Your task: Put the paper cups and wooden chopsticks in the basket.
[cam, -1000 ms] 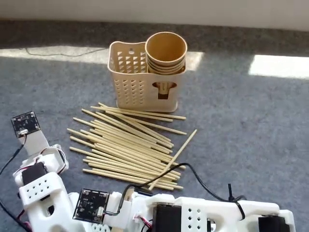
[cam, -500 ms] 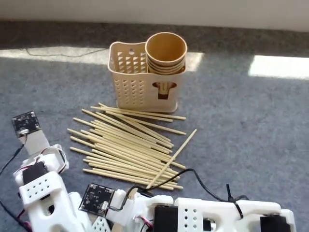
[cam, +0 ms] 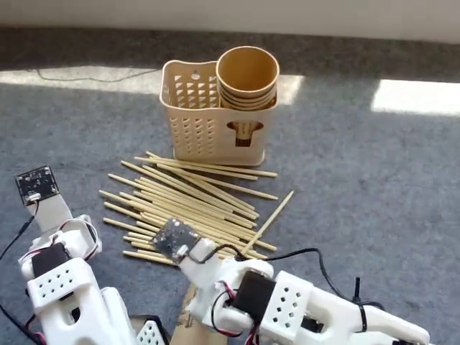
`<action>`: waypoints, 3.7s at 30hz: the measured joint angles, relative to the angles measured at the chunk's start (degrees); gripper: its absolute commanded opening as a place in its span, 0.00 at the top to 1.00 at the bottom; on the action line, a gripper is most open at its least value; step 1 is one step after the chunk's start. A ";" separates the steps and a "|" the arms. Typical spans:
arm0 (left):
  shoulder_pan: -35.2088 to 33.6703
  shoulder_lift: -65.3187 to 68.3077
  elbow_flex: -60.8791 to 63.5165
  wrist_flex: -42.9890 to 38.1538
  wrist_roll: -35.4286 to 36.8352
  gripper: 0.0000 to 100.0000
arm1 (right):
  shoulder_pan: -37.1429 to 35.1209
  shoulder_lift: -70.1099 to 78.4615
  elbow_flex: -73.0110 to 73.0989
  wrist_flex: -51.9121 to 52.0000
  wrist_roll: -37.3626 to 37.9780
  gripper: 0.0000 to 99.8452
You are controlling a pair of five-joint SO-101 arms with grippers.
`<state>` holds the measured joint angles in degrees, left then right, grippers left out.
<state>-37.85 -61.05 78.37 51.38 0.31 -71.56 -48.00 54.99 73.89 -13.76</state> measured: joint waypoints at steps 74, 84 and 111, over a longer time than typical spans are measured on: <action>0.09 0.00 0.00 0.00 0.00 0.81 | 9.49 22.59 -26.37 15.82 -36.66 0.82; 0.09 0.00 0.00 0.00 0.00 0.81 | 35.25 17.93 -31.21 16.70 -14.15 0.83; 0.00 0.00 0.00 0.00 -0.09 0.81 | 52.04 17.93 -24.62 -1.32 -4.66 0.66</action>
<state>-37.85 -61.05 78.37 51.38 0.22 -19.52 -30.07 30.37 72.57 -18.42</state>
